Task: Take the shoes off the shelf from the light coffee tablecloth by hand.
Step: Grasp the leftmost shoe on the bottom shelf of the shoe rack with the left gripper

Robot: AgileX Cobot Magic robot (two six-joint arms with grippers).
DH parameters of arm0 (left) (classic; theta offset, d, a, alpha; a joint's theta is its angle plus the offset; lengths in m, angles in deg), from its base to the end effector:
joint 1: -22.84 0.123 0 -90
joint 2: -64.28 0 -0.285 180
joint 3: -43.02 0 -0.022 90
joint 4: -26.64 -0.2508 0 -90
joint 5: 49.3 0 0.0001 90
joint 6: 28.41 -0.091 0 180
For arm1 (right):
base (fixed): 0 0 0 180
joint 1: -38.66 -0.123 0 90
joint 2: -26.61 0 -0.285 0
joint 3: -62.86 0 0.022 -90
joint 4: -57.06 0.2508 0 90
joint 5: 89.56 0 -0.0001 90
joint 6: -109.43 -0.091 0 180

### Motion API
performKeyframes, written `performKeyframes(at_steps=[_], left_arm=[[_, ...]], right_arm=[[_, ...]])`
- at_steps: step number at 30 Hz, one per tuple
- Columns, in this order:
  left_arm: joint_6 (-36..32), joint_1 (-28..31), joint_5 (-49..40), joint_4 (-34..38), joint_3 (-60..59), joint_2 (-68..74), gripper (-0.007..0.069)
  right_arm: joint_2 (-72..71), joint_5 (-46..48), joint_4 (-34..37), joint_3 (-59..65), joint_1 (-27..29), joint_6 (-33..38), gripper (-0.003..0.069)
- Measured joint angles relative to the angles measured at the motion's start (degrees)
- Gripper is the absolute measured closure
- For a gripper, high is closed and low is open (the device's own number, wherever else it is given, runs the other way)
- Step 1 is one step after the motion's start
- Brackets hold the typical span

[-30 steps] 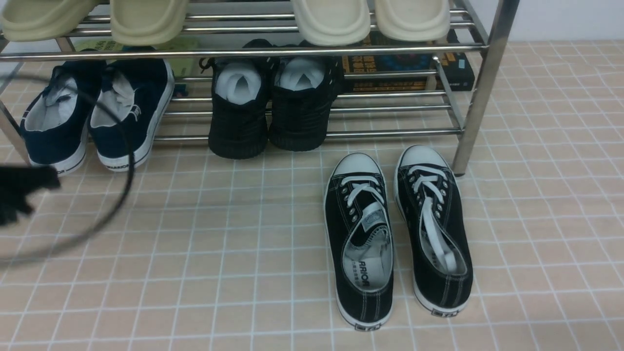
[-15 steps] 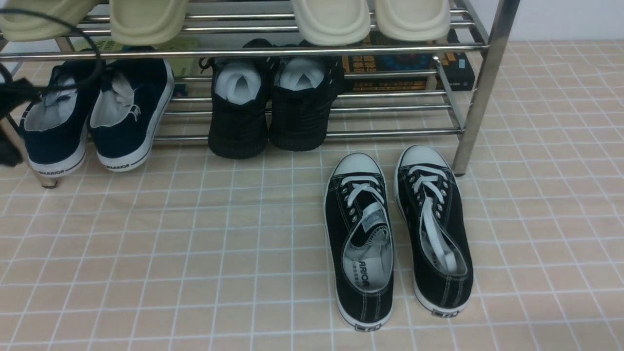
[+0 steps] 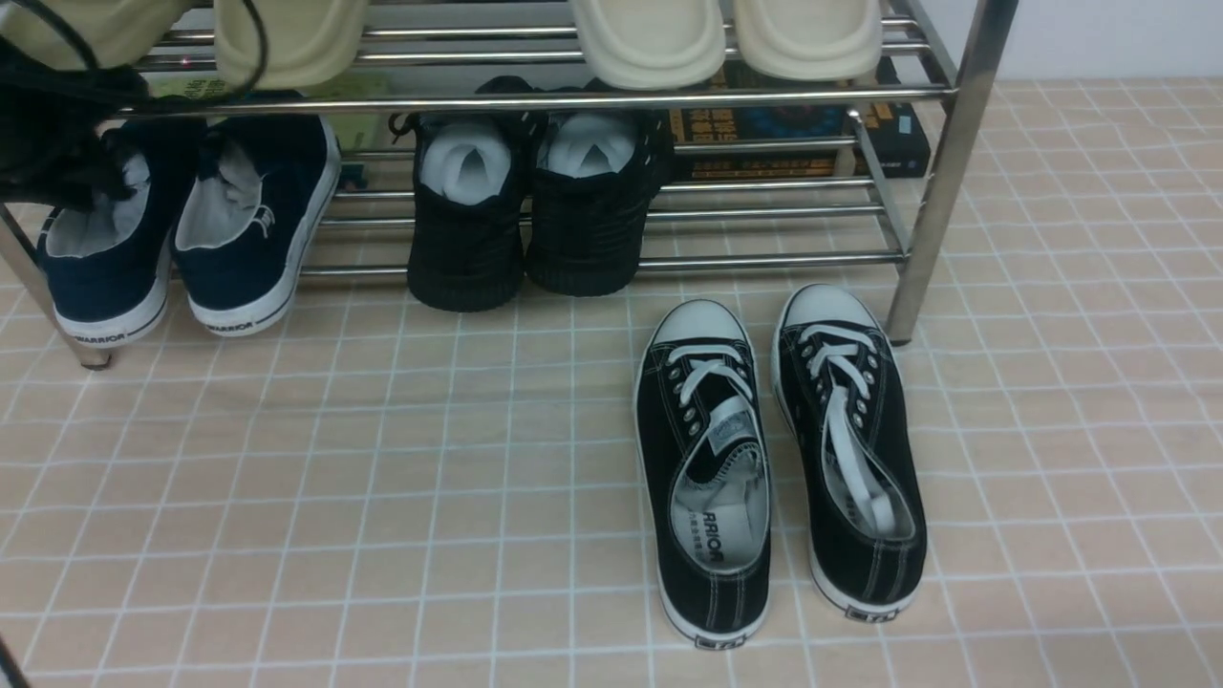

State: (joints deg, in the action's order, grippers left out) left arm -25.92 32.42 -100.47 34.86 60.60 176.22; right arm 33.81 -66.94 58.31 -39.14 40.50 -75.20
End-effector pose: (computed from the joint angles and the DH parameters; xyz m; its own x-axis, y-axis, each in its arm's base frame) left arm 0.4057 0.0582 0.3159 -0.7891 -0.2676 -0.5528 -0.2099 0.9634 -0.1667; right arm 0.0519 -0.0009 0.1737 -0.3018 0.1105 -0.9469 0.0548 0.9936 0.0985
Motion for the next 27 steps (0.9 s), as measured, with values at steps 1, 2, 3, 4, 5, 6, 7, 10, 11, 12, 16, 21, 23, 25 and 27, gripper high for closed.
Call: performKeyframes(at_steps=[1, 2, 3, 4, 5, 6, 7, 10, 11, 12, 16, 21, 23, 25, 27], left_arm=[[-0.04, -0.49, 0.16, -0.77, 0.15, 0.80, 0.0346], [-0.04, -0.77, 0.55, -1.33, 0.20, 1.36, 0.0326], [-0.12, -1.32, 1.27, -2.88, 0.26, 2.15, 0.0300], [-0.11, -1.49, 1.92, -3.69, 0.26, 2.66, 0.0286], [-0.13, -1.82, 3.01, -5.55, 0.26, 3.38, 0.0272], [-0.18, -1.91, 3.85, -6.41, 0.26, 3.84, 0.0265], [-0.18, -1.95, 4.33, -6.94, 0.26, 4.16, 0.0263], [-0.18, -1.95, 5.56, -8.72, 0.26, 5.04, 0.0259], [-0.18, -1.95, 5.56, -9.26, 0.26, 5.18, 0.0259], [-0.18, -1.95, 5.66, -9.53, 0.26, 5.22, 0.0259], [-0.18, -1.95, 6.04, -9.53, 0.38, 6.00, 0.0265], [-0.18, -1.95, 6.28, -9.53, 0.39, 7.45, 0.0269], [-0.18, -1.95, 6.60, -9.53, 0.43, 8.18, 0.0295], [-0.18, -1.95, 6.83, -9.53, 0.43, 8.45, 0.0340], [-0.18, -1.95, 6.83, -9.41, 0.43, 8.45, 0.0404]], right_arm=[[0.00, 0.00, 0.00, 0.00, 0.00, 0.00, 0.0420], [0.00, 0.00, 0.00, 0.00, 0.00, 0.00, 0.0420], [0.00, 0.00, 0.00, 0.00, 0.02, 0.00, 0.0420], [0.00, 0.00, 0.00, 0.00, 0.02, 0.00, 0.0420], [0.00, 0.00, 0.00, 0.00, 0.07, 0.00, 0.0420], [0.00, 0.00, 0.00, 0.00, 0.07, 0.00, 0.0420], [0.00, 0.00, 0.00, 0.00, 0.07, 0.00, 0.0420], [0.00, 0.00, 0.12, 0.00, 0.07, 0.00, 0.0420], [0.00, 0.00, 0.12, 0.00, 0.07, 0.00, 0.0420], [0.00, 0.00, 0.12, 0.00, 0.07, 0.00, 0.0420], [0.00, 0.00, 0.12, 0.00, 0.07, 0.00, 0.0420], [0.00, 0.00, 0.12, 0.00, 0.07, 0.00, 0.0420], [0.00, 0.00, 0.15, 0.00, 0.07, 0.00, 0.0420], [0.00, 0.00, 0.15, 0.00, 0.07, 0.00, 0.0420], [0.00, 0.00, 0.15, 0.00, 0.07, 0.00, 0.0420]])
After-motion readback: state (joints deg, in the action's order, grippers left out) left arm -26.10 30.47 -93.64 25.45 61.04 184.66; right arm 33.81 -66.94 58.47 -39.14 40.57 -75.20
